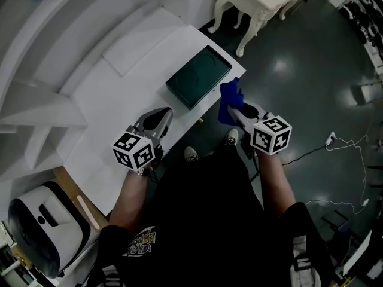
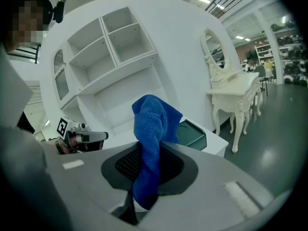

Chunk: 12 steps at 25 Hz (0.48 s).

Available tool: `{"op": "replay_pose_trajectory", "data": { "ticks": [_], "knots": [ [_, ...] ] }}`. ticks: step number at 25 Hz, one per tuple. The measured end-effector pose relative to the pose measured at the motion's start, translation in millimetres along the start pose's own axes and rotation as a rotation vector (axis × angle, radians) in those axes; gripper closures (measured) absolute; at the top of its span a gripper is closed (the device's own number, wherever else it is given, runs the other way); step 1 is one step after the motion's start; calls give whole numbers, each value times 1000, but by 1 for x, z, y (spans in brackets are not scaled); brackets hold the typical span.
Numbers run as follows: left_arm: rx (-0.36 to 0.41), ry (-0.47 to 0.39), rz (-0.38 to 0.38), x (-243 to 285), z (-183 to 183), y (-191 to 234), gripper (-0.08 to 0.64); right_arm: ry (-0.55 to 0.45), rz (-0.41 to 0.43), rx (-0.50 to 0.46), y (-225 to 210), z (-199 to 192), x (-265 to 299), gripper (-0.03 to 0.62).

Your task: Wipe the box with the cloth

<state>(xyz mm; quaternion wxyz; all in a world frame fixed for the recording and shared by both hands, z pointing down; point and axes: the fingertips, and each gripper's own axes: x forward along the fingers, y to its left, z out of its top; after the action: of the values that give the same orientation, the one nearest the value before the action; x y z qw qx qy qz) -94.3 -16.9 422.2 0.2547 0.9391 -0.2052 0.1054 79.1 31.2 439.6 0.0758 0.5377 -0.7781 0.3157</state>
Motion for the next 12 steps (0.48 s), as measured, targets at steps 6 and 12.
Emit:
{"op": "replay_pose_trajectory", "data": {
  "ticks": [6,12],
  "knots": [
    [-5,-12,-7,-2,0,-7,560,29,25,-39,18,-2,-4,502],
    [1,-22,-2,-1,0,-12,560,19,29,-55,21,-2,-10,502]
  ]
}}
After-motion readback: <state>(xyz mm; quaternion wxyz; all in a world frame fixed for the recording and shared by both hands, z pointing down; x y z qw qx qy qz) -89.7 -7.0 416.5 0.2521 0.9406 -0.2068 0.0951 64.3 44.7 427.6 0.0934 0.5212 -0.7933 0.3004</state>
